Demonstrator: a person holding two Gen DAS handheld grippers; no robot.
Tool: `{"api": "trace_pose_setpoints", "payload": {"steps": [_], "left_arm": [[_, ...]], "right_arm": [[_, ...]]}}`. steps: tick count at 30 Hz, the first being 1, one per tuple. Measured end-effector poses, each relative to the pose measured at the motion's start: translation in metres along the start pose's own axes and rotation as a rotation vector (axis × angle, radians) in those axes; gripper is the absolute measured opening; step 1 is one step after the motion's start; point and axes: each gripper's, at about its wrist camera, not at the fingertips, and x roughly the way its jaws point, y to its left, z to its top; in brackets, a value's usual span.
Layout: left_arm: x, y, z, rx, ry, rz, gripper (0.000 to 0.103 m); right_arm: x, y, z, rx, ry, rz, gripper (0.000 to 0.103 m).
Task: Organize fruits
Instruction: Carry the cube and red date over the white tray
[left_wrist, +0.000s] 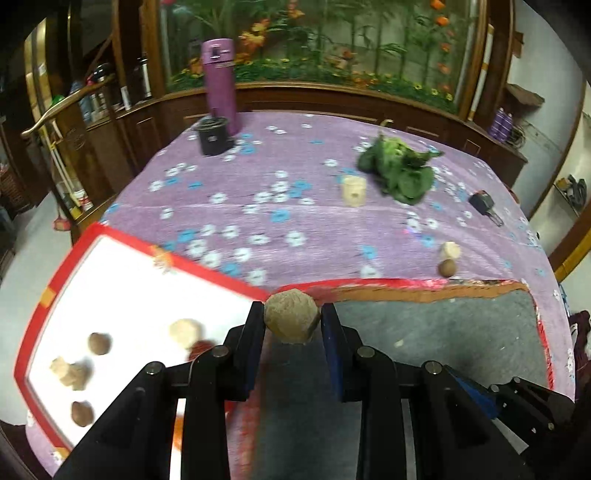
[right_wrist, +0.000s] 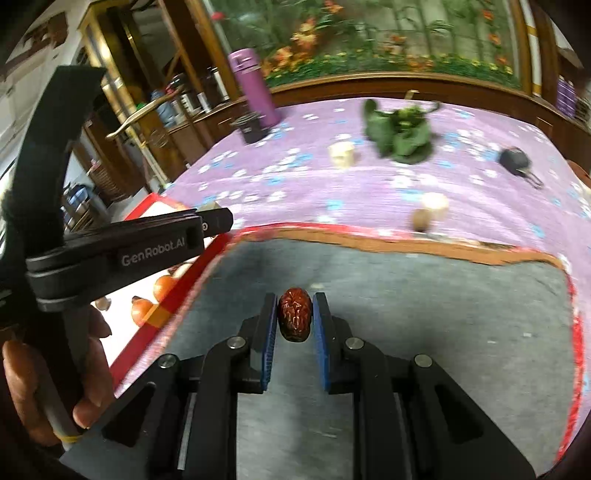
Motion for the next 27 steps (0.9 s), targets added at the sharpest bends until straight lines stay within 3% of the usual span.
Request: {"api": "trace_pose_setpoints", "payload": {"steps": [27], "left_arm": [[-0.027,0.133,-0.032,-0.162,0.005,0.139,0.03]], "right_arm": [[0.072,0.15,0.016,-0.206,0.069,0.108,0.022]]}}
